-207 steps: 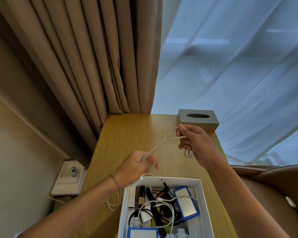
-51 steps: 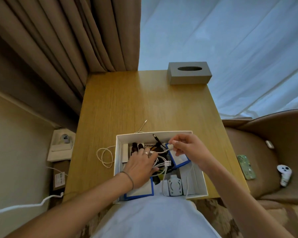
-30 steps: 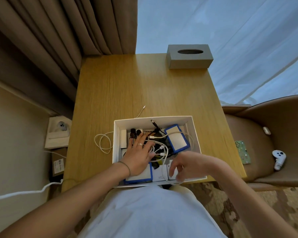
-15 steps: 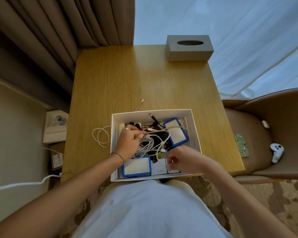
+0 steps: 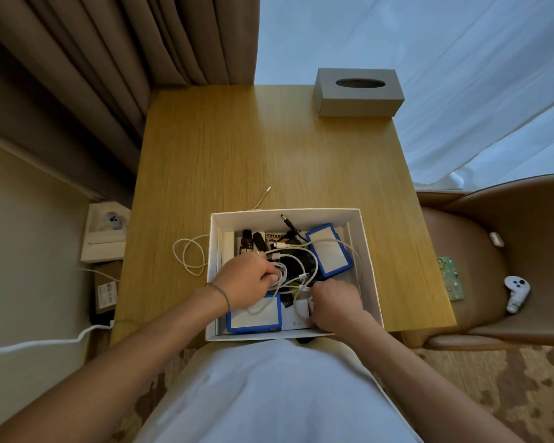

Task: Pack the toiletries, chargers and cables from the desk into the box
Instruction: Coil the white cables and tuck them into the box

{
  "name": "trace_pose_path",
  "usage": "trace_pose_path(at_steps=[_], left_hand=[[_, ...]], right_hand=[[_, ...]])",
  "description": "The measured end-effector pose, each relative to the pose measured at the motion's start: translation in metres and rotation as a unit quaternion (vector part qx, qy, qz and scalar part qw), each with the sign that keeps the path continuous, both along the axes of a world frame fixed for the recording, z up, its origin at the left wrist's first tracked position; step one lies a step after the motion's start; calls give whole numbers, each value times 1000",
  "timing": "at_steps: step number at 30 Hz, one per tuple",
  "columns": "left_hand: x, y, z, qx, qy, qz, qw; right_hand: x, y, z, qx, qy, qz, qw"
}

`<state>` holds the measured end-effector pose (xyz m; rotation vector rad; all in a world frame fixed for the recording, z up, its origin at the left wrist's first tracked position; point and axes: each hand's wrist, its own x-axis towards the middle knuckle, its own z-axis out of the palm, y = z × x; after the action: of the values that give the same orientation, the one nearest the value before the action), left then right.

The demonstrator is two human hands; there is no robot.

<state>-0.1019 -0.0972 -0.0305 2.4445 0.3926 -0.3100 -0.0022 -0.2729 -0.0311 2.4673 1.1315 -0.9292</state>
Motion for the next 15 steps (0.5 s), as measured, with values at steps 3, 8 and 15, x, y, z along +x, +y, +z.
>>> trace_pose_path(at_steps=[3, 8, 15], left_hand=[[-2, 3, 6, 15, -27, -5, 1000], [-4, 17, 27, 12, -91, 29, 995], [-6, 67, 52, 24, -167, 157, 973]], right_hand=[[8, 0, 10, 6, 72, -16, 997], [41, 3, 46, 46, 159, -35, 986], [76, 58, 93, 256, 131, -127, 949]])
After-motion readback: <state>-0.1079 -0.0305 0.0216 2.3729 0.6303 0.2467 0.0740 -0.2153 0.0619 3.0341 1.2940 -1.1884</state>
